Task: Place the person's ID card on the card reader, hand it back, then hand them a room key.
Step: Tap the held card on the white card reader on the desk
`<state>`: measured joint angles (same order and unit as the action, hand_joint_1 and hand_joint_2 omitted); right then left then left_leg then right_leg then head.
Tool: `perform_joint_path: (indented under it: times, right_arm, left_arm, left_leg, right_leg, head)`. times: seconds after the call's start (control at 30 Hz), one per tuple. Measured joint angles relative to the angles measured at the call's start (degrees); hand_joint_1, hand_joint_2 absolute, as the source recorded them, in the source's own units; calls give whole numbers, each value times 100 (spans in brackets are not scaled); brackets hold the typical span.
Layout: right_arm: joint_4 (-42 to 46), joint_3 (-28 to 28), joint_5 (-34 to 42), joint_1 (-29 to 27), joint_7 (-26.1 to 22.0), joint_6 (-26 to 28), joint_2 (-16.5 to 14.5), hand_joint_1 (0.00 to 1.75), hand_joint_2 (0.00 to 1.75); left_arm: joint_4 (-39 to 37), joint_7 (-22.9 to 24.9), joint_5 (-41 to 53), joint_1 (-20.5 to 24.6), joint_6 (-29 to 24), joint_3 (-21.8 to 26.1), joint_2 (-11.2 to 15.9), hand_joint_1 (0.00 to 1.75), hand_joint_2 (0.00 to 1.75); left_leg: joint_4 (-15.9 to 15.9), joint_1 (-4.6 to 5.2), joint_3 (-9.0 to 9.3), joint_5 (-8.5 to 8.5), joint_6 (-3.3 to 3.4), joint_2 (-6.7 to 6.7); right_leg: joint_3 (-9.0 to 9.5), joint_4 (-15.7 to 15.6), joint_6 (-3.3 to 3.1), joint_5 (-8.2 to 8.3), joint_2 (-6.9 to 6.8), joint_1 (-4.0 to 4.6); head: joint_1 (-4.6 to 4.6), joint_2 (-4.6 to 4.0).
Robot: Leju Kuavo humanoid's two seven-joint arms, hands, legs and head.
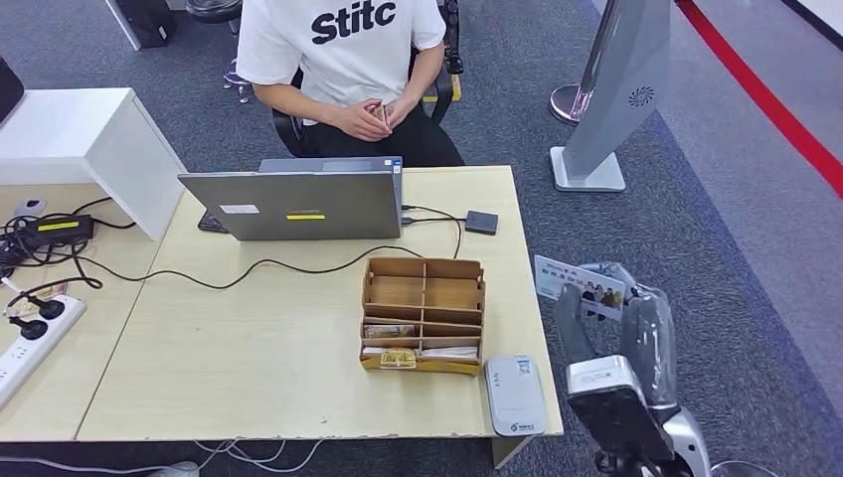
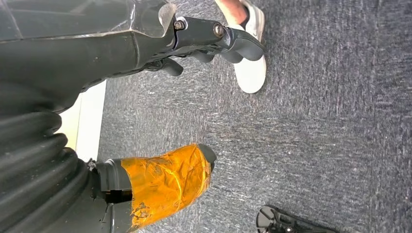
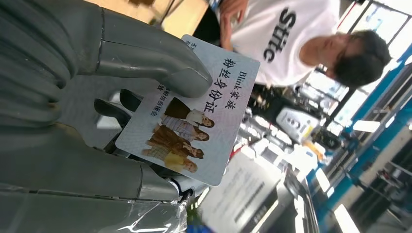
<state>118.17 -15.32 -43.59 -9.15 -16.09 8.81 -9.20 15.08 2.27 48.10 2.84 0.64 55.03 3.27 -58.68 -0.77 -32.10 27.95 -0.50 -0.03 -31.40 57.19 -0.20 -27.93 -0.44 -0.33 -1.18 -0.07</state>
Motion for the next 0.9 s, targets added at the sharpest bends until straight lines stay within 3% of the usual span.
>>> perform_joint_path:
  times: [0.17,0.37,0.63,0.9]
  right_arm:
    - [-14,162,-1061,-852,-35,676,267,175,175]
    - [-753,-183,-2354,-1033,750,786,579,175,175]
    - [-1792,-1023,-2355,-817,1502,1024,874,175,175]
    - [-2198,-1321,-2225,-635,1471,981,1082,175,175]
  left_arm:
    - [0,-11,-29,-35,-76,150,-44,0,175]
    - [0,-61,256,-15,-44,230,-55,0,175]
    - [0,-66,483,34,-19,230,-67,0,175]
    - [0,-66,655,50,1,234,-64,0,175]
  left_leg:
    - [0,2,-6,6,4,2]
    - [1,-1,-6,5,3,8]
    - [1,-1,-4,-2,-1,6]
    - [1,0,-5,-1,-1,7]
  right_leg:
    - [-4,-1,1,-1,3,-1]
    - [-5,0,0,0,7,1]
    - [-4,4,-2,2,5,1]
    - [-6,3,-1,1,6,0]
  head:
    - [1,0]
    - [1,0]
    - [1,0]
    - [2,0]
